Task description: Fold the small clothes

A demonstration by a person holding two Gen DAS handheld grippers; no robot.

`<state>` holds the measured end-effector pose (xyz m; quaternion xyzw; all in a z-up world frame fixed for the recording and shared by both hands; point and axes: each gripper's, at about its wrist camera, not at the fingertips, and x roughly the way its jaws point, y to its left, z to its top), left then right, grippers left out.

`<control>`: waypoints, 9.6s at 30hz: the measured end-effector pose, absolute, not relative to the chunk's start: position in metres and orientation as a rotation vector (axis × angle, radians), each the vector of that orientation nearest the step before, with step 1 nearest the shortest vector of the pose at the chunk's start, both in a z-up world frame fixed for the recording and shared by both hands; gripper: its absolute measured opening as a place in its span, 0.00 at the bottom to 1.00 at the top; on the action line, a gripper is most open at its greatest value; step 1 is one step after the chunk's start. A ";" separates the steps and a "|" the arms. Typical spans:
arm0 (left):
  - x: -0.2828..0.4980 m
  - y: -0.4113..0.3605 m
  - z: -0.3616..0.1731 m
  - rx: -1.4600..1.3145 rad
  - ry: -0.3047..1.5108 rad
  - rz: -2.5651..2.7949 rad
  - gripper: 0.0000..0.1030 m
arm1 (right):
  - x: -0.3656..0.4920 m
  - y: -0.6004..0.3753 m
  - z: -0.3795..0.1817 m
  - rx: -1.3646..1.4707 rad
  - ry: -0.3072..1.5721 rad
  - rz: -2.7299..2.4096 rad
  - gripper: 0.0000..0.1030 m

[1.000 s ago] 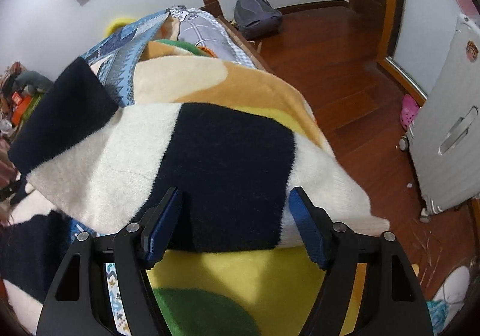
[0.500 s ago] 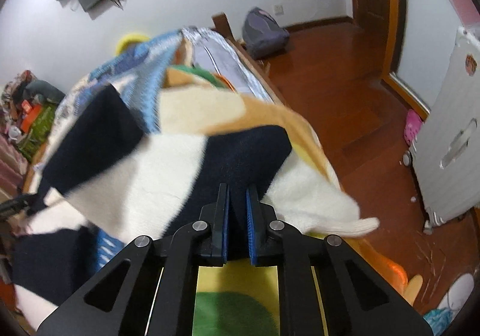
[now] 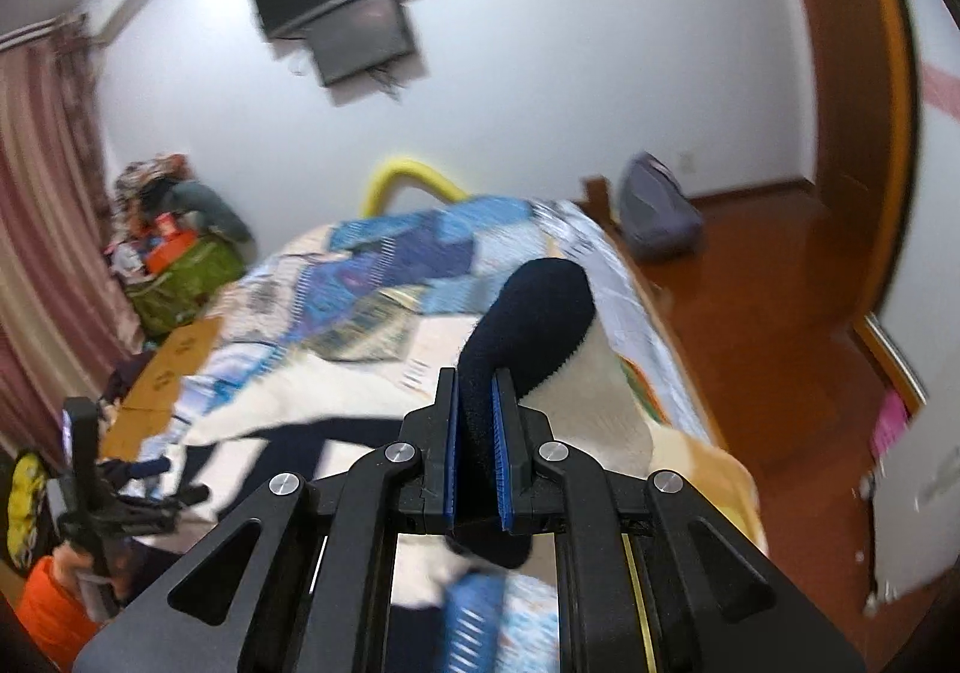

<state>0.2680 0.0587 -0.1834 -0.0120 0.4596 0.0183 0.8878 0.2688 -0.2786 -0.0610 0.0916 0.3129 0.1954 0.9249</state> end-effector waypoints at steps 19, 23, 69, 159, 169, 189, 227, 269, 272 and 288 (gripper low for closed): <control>0.212 0.120 -0.177 -0.098 0.902 0.066 0.90 | 0.275 -0.078 -0.053 0.034 0.649 0.783 0.09; 0.205 0.126 -0.181 -0.118 0.916 0.066 0.90 | 0.275 -0.046 -0.075 -0.017 0.715 0.841 0.09; 0.289 0.139 -0.222 -0.057 1.014 0.322 0.79 | 0.289 -0.208 -0.222 -0.044 1.045 0.547 0.55; 0.132 0.173 -0.161 -0.317 0.938 0.095 0.09 | 0.220 -0.199 -0.164 0.029 0.955 0.708 0.09; 0.215 0.217 -0.155 -0.299 0.885 0.221 0.00 | 0.295 -0.175 -0.150 0.070 0.881 0.636 0.09; 0.159 0.224 -0.184 -0.190 0.987 0.281 0.62 | 0.303 -0.179 -0.165 0.011 0.952 0.583 0.30; 0.199 0.161 -0.196 -0.088 1.018 0.184 0.76 | 0.252 -0.230 -0.189 0.026 1.023 0.504 0.40; 0.254 0.217 -0.241 -0.251 1.077 0.179 0.07 | 0.358 -0.123 -0.189 -0.159 0.966 0.708 0.44; 0.255 0.214 -0.241 -0.235 1.074 0.173 0.09 | 0.369 -0.119 -0.195 -0.144 0.990 0.719 0.44; 0.250 0.209 -0.198 -0.148 0.936 0.237 0.07 | 0.368 -0.120 -0.167 -0.165 0.816 0.629 0.06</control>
